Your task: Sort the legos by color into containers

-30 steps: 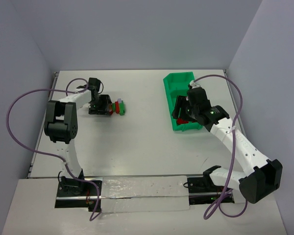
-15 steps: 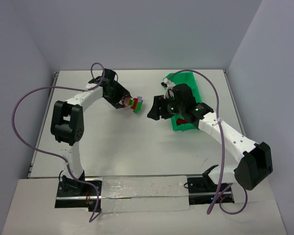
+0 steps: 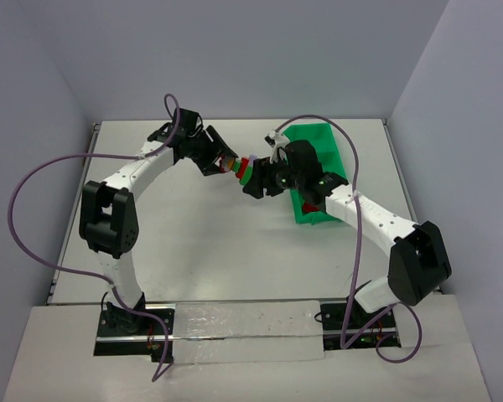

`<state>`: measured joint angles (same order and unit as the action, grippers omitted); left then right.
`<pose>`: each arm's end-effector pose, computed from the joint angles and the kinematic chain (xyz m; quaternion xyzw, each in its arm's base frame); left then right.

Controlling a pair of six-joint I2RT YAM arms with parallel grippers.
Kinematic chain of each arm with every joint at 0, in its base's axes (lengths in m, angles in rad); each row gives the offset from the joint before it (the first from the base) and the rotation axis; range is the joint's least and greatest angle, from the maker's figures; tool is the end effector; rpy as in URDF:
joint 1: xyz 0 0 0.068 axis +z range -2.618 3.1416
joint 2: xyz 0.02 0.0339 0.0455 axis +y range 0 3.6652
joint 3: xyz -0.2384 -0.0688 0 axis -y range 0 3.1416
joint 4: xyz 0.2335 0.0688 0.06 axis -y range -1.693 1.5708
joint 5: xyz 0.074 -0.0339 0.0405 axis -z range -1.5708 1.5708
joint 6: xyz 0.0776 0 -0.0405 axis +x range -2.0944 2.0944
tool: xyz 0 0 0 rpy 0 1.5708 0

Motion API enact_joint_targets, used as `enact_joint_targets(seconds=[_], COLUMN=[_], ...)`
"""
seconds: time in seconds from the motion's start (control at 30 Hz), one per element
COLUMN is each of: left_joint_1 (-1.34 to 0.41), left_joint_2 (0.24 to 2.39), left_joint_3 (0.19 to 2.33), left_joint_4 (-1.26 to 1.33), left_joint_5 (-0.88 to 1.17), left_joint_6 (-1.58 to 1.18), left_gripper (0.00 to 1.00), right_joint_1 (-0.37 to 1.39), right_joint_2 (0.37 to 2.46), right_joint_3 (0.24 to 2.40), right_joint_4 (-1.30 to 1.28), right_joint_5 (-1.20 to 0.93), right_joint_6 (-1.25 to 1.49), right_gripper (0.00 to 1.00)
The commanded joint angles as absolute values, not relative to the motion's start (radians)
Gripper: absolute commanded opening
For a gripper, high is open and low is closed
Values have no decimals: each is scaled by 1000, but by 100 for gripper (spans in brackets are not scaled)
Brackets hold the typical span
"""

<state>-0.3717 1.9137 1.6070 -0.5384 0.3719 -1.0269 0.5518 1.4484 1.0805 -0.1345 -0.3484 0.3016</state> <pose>0.3978 -0.1853 0.2153 -0.2335 0.8910 -0.3568 0.1557 0.2919 0.2108 0.2514 -0.1933 0.8300 0.3433 0.3947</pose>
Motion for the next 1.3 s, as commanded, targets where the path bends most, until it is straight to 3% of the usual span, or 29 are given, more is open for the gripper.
enact_joint_targets(seconds=[0.0, 0.33, 1.27], left_joint_1=[-371, -360, -347], left_joint_2=[1881, 1885, 1800], left_joint_3=[1640, 1672, 1657], left_joint_4=[-505, -586, -551], left_joint_5=[430, 510, 696], left_joint_6=[-964, -813, -726], left_gripper=[0, 0, 0], right_joint_1=[551, 498, 457], right_joint_2=[1466, 1384, 1491], right_joint_3=[1120, 942, 930], right_joint_4=[-124, 121, 324], right_joint_5=[-262, -393, -431], right_joint_6=[230, 94, 129], right_gripper=[70, 70, 84])
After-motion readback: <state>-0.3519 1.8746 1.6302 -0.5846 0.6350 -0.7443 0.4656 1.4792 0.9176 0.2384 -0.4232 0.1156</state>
